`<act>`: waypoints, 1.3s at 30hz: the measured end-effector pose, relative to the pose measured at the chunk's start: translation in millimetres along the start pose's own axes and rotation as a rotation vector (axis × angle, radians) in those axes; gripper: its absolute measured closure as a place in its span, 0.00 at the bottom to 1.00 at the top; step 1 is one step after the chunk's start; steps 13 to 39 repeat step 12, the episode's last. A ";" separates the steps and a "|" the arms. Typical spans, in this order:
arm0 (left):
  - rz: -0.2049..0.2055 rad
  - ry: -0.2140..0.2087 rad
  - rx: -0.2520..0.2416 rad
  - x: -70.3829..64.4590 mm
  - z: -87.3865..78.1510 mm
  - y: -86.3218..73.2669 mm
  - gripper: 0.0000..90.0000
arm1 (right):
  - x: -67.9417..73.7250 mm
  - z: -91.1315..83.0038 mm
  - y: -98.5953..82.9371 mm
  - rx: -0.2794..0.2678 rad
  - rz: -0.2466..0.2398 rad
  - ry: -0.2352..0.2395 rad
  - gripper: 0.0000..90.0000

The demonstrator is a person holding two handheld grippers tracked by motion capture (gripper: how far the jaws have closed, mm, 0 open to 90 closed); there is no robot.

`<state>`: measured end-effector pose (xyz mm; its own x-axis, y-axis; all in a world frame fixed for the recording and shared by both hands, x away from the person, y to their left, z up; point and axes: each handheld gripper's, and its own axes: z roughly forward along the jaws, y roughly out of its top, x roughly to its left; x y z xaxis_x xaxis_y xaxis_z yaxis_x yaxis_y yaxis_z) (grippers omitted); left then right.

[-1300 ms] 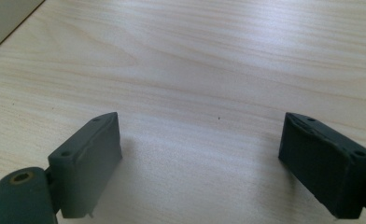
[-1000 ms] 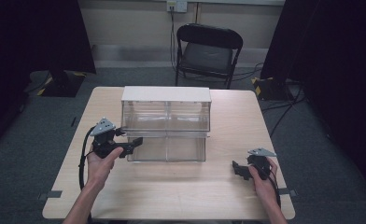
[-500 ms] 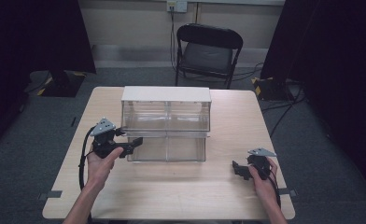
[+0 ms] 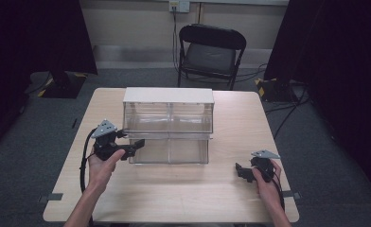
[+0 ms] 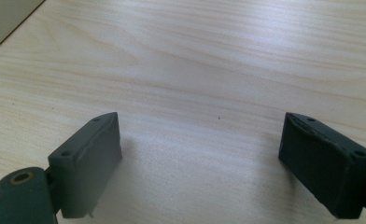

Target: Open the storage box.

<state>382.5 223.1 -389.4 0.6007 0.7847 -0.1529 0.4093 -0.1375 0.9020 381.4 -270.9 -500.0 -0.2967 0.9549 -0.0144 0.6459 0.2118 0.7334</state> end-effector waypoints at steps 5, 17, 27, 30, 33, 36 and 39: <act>-0.001 -0.001 0.000 0.1 0.0 0.0 0.21 | 0.0 0.0 0.0 0.000 0.000 0.000 0.14; 0.004 0.004 0.005 -0.8 -0.2 0.8 0.21 | 0.0 0.0 0.0 0.000 0.000 0.000 0.14; 0.004 0.004 0.005 -0.8 -0.2 0.8 0.21 | 0.0 0.0 0.0 0.000 0.000 0.000 0.14; 0.004 0.004 0.005 -0.8 -0.2 0.8 0.21 | 0.0 0.0 0.0 0.000 0.000 0.000 0.14; 0.004 0.004 0.005 -0.8 -0.2 0.8 0.21 | 0.0 0.0 0.0 0.000 0.000 0.000 0.14; 0.004 0.004 0.005 -0.8 -0.2 0.8 0.21 | 0.0 0.0 0.0 0.000 0.000 0.000 0.14; 0.004 0.004 0.005 -0.8 -0.2 0.8 0.21 | 0.0 0.0 0.0 0.000 0.000 0.000 0.14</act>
